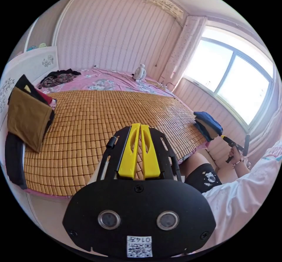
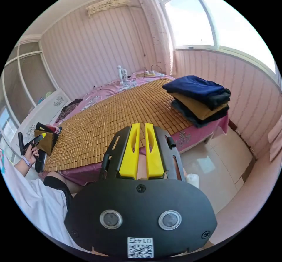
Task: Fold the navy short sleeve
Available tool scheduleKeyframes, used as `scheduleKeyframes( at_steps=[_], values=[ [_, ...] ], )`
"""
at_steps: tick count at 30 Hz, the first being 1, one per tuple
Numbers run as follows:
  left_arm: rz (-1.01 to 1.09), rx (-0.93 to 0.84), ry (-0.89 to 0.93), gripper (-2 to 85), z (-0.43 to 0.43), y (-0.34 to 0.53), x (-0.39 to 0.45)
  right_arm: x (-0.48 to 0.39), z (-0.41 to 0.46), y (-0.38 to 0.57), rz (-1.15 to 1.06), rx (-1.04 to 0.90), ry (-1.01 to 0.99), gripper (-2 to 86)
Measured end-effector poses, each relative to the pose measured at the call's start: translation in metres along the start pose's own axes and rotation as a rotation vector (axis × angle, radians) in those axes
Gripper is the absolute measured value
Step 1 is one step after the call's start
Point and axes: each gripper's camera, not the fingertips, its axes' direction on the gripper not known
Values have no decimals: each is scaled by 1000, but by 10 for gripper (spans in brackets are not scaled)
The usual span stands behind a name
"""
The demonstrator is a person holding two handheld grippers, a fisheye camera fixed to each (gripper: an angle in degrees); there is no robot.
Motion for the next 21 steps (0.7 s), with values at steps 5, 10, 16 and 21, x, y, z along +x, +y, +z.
scheduleKeyframes(
  at_steps=[5, 10, 16, 21],
  values=[
    [-175, 132, -243, -7, -114, 69, -66, -129, 46, -43, -251, 12, -260, 18],
    [-385, 189, -351, 31, -179, 128, -127, -287, 76, -54, -566, -64, -519, 22],
    [-605, 214, -325, 53, -233, 169, -206, -448, 127, -36, -821, -315, -777, 51],
    [-648, 238, -416, 62, -264, 174, -262, -574, 155, -19, -1011, -376, -841, 63]
  ],
)
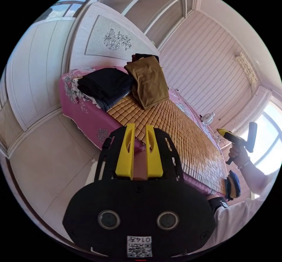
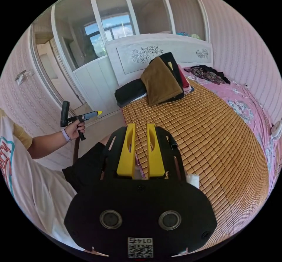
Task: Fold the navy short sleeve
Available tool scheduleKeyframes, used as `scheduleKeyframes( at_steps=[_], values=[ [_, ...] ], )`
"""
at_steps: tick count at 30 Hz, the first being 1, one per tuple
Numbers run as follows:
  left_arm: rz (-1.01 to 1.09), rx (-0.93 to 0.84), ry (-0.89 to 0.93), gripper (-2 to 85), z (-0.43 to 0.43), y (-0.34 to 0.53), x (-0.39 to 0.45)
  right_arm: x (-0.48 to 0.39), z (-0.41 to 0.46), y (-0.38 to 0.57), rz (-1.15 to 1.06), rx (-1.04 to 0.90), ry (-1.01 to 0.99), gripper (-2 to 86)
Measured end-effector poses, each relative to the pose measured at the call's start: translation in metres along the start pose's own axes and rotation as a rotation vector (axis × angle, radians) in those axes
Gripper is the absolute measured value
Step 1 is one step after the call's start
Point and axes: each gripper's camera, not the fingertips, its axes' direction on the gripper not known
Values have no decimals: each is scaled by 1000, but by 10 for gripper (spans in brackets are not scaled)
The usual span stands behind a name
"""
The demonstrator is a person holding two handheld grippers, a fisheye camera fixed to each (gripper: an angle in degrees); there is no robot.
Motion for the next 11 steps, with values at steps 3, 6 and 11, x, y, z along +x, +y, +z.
scheduleKeyframes(
  at_steps=[3, 6, 11],
  values=[
    [-60, 40, -43, 66, 5, -29, -34, -18, 48, -58, -165, -16, -4, 64],
    [-155, 91, -58, 75, 9, -59, -68, -41, 100, -109, -382, -37, 2, 73],
    [-173, 121, -168, 81, 19, -112, -117, -64, 183, -181, -579, -112, -38, 110]
  ],
)
